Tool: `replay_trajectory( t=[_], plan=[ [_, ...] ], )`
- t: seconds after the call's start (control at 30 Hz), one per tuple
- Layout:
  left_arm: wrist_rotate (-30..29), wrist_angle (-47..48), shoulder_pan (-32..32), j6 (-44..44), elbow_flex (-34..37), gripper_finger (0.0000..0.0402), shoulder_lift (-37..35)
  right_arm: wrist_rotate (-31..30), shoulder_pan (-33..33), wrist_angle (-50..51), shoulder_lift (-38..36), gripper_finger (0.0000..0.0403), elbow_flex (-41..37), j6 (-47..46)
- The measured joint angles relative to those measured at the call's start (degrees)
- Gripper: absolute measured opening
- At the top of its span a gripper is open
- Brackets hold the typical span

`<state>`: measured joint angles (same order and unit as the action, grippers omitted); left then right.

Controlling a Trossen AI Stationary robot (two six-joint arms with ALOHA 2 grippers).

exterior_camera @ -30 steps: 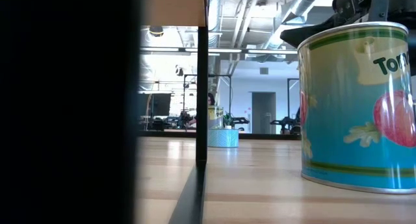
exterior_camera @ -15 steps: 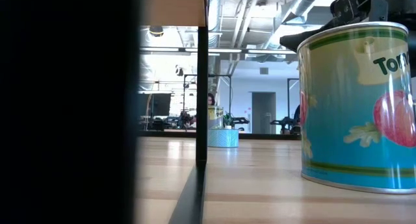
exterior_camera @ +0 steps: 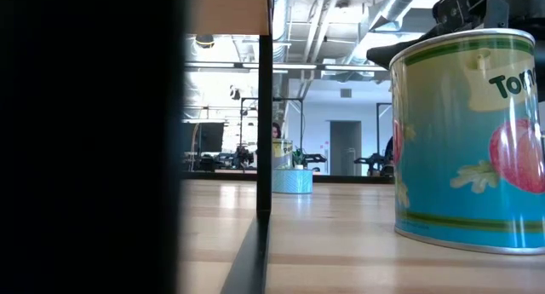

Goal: Pick and place cans onto a shelf
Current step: Put the canned black beans on the shelf

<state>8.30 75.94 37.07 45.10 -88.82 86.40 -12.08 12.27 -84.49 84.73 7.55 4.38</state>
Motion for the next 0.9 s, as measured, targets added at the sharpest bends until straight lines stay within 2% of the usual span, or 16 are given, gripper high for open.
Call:
replay_trajectory(
  t=[0.23,0.57,0.9],
  plan=[
    [0.4,0.5,0.1,1.6,0.0,0.0001,0.6,0.0,0.0,0.0,0.0,0.0005,0.0,0.0],
    [1.7,1.5,0.1,2.1,0.1,0.0032,0.7,0.0,0.0,0.0,0.0,0.0005,0.0,0.1],
    [1.5,3.6,0.1,0.5,0.1,0.0021,0.7,0.0,0.0,0.0,0.0,0.0005,0.1,0.1]
  ],
)
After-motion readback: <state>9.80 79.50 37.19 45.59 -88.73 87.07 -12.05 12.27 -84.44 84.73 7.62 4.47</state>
